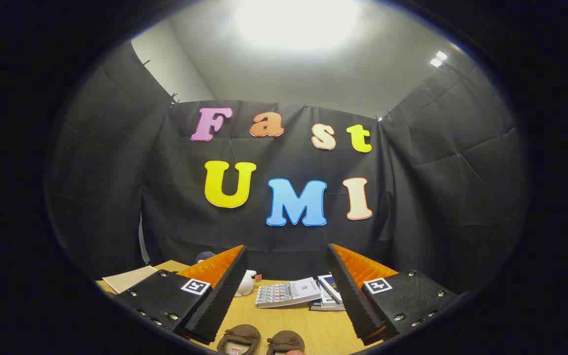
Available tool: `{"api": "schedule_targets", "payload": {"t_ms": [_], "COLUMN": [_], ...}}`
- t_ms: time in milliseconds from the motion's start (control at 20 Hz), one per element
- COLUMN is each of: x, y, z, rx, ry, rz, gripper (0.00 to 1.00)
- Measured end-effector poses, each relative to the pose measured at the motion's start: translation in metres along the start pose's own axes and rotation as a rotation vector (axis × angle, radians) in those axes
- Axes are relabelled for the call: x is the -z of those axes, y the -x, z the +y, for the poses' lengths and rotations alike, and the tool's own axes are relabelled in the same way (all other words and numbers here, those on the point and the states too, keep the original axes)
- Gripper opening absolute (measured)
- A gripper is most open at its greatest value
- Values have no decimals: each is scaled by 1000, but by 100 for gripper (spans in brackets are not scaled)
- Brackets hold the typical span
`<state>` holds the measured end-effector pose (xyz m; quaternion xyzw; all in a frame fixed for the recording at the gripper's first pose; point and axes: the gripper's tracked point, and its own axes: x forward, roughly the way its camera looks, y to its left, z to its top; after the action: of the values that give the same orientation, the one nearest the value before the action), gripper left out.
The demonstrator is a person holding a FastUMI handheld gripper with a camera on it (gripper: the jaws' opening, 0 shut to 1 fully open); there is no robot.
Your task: Open the storage box then place both shoes into the box .Put the left shoe in first, then the right shoe, with the right side of both shoes facing outward in a uniform manner.
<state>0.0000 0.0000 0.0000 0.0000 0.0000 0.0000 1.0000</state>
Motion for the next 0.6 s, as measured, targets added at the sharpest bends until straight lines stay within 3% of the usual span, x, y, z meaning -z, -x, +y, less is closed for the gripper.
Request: {"api": "schedule_targets", "payload": {"t_ms": [600], "x": [-4], "y": [-1], "z": [9], "rx": [-14], "ry": [27], "rz": [-10], "gripper": [98]}}
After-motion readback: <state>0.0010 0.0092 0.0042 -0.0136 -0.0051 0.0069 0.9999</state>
